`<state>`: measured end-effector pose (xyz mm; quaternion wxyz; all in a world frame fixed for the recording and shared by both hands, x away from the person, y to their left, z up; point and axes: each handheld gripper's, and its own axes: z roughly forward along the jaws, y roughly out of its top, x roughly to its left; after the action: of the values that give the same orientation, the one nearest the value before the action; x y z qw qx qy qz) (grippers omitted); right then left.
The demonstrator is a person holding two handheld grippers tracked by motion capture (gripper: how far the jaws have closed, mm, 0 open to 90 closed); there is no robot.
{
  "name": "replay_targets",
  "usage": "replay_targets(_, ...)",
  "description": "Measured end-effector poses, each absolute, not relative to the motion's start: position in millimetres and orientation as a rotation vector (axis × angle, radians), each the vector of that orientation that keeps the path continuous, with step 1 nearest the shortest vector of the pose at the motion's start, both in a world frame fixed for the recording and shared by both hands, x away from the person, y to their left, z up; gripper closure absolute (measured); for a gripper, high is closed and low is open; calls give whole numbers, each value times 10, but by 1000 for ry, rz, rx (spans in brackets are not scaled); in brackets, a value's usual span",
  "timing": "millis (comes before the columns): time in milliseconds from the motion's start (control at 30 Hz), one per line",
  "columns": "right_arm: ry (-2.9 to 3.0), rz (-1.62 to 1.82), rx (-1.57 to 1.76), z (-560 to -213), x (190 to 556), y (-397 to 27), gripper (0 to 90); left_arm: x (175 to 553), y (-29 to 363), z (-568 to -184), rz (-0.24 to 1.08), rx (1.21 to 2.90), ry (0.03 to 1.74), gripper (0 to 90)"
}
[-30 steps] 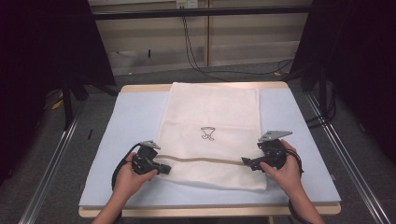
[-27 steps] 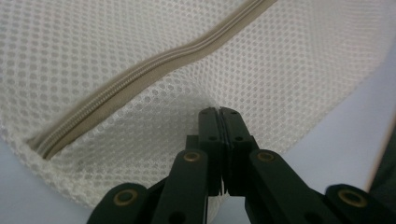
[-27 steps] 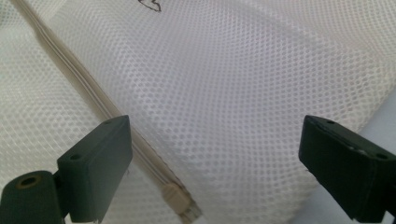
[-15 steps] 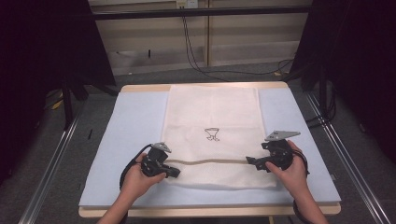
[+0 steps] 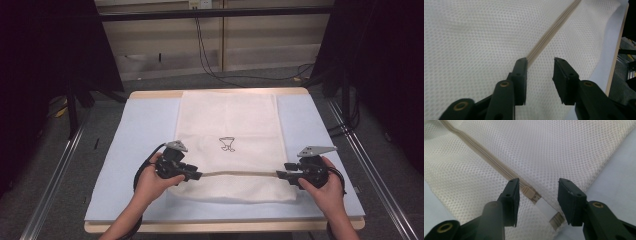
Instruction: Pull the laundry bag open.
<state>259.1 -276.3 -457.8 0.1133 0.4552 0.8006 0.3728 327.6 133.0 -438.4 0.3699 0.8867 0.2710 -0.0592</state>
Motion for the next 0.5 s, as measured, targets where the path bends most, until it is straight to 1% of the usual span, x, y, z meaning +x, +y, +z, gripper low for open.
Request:
replay_targets(33, 2350, 1087, 1328, -4575, 2580, -2772, 580, 3283, 1278, -4384, -148, 2285, 692, 591)
replay_targets(67, 2353, 1078, 1320, -4570, 2562, -2781, 656, 3291, 1228, -4382, -147, 2288, 688, 575)
replay_targets(100, 2361, 1071, 1301, -4569, 2548, -2791, 685, 3296, 1172, -4391, -155, 2264, 682, 543)
replay_targets(167, 2364, 1048, 1306, -4576, 2533, -2801, 756, 3307, 1074, -4358, -152, 2294, 659, 531)
replay_targets(233, 2361, 1017, 1332, -4587, 2531, -2819, 762, 3306, 975, -4344, -165, 2284, 659, 531)
replay_targets(267, 2362, 1013, 1332, -4597, 2538, -2835, 752, 3310, 940, -4337, -173, 2285, 653, 531)
replay_targets(300, 2355, 1017, 1356, -4603, 2537, -2845, 717, 3315, 912, -4337, -179, 2272, 648, 531)
replay_targets(367, 2323, 1050, 1402, -4621, 2552, -2869, 591, 3325, 885, -4318, -164, 2283, 650, 530)
replay_targets(433, 2307, 970, 1400, -4629, 2559, -2873, 545, 3334, 883, -4316, -162, 2285, 656, 528)
replay_targets(467, 2299, 956, 1405, -4643, 2565, -2873, 506, 3337, 887, -4324, -165, 2281, 663, 528)
replay_targets(500, 2289, 979, 1437, -4663, 2571, -2875, 505, 3343, 893, -4329, -160, 2284, 666, 528)
